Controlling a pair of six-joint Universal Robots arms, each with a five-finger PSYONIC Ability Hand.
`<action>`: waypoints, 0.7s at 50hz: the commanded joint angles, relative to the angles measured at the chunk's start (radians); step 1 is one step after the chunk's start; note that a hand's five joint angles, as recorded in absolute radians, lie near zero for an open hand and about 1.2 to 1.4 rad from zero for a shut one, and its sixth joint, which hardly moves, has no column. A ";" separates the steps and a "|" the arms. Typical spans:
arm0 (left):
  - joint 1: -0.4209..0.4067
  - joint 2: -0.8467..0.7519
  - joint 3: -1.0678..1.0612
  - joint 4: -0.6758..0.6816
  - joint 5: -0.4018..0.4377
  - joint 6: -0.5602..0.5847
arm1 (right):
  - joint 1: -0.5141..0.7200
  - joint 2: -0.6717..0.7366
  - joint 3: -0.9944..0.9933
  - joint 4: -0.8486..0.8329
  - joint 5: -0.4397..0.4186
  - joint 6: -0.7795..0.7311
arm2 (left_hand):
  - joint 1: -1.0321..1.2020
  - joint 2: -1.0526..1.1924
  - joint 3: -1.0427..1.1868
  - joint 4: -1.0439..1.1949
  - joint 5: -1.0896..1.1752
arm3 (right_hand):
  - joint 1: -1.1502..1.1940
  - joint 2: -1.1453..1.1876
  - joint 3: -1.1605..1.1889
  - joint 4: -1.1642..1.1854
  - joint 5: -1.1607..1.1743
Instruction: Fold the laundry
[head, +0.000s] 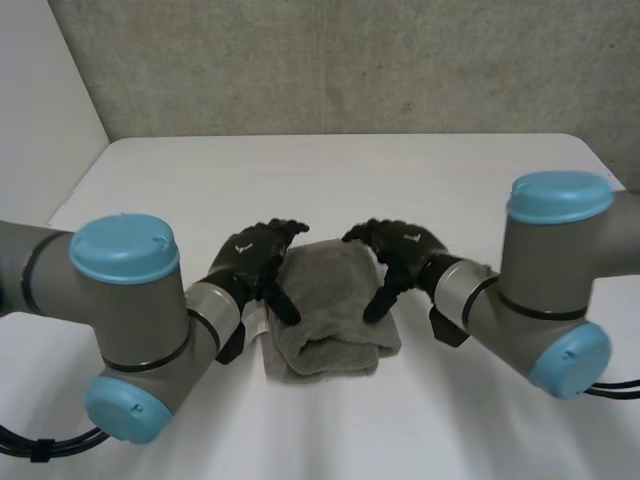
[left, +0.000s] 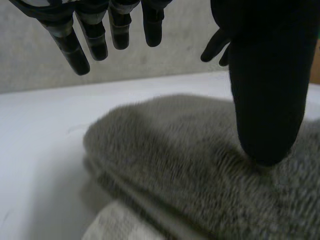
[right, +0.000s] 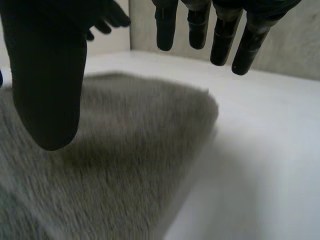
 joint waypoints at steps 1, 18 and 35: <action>0.033 -0.050 -0.019 0.006 -0.040 0.105 | 0.014 0.124 -0.048 -0.005 0.014 -0.129 | 0.020 0.027 0.024 0.024 -0.006 | -0.036 -0.053 -0.039 -0.058 -0.068; 0.025 0.141 0.030 -0.007 -0.031 0.241 | 0.008 -0.149 -0.069 -0.008 0.164 -0.171 | 0.023 0.030 0.027 0.027 -0.004 | -0.036 -0.053 -0.039 -0.058 -0.068; 0.234 0.400 0.375 -0.488 -0.018 0.187 | -0.105 -0.415 -0.226 0.122 0.369 -0.375 | 0.011 0.018 0.015 0.015 -0.015 | -0.036 -0.053 -0.039 -0.058 -0.068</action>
